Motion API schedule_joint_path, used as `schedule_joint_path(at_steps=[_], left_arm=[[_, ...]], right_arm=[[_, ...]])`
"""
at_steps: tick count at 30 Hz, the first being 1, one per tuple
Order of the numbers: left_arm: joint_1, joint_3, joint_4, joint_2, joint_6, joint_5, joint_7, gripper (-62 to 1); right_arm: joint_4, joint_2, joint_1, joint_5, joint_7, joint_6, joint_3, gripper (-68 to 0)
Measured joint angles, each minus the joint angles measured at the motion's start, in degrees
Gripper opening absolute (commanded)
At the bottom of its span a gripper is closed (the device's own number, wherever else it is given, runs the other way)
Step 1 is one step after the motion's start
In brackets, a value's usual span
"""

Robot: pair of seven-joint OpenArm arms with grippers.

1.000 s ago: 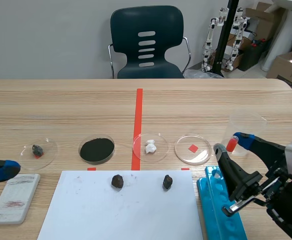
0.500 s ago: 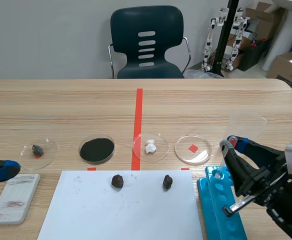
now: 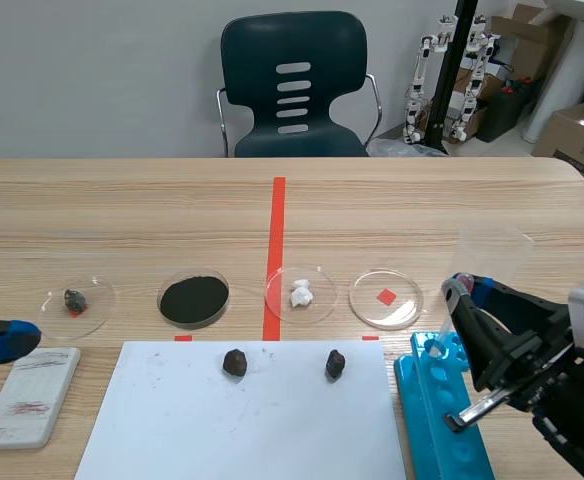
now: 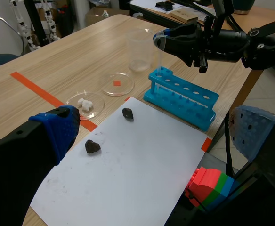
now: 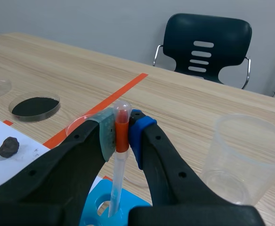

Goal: Pick up the dropper by the top with the right hand

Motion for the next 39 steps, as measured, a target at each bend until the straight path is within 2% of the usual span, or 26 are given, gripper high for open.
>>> schedule_joint_path(at_steps=[8, 11, 17, 28, 35, 39], left_arm=[[0.00, 0.00, 0.00, 0.02, 0.00, 0.00, 0.00, 1.4], [0.00, 0.00, 0.00, 0.00, 0.00, 0.00, 0.00, 1.4], [0.00, 0.00, 0.00, 0.02, 0.00, 0.00, 0.00, 1.4], [0.00, 0.00, 0.00, 0.02, 0.00, 0.00, 0.00, 1.4], [0.00, 0.00, 0.00, 0.02, 0.00, 0.00, 0.00, 1.4], [0.00, 0.00, 0.00, 0.00, 0.00, -0.02, 0.00, 1.4]], right_arm=[[8.13, 2.86, -1.27, -0.04, -11.67, 0.00, 0.00, -62.7], [10.95, 3.43, -1.46, -0.04, -14.14, 0.02, 0.02, -62.7], [16.65, 4.72, -6.03, 0.07, -13.99, 0.00, 3.63, -62.7], [25.73, 4.76, -14.56, 0.04, -13.86, 0.02, 10.21, -62.7], [32.02, 4.76, -23.32, 0.02, -8.79, 0.02, 14.88, -62.7], [36.35, 4.76, -30.12, -1.40, -8.41, 0.02, 17.44, -62.7]])
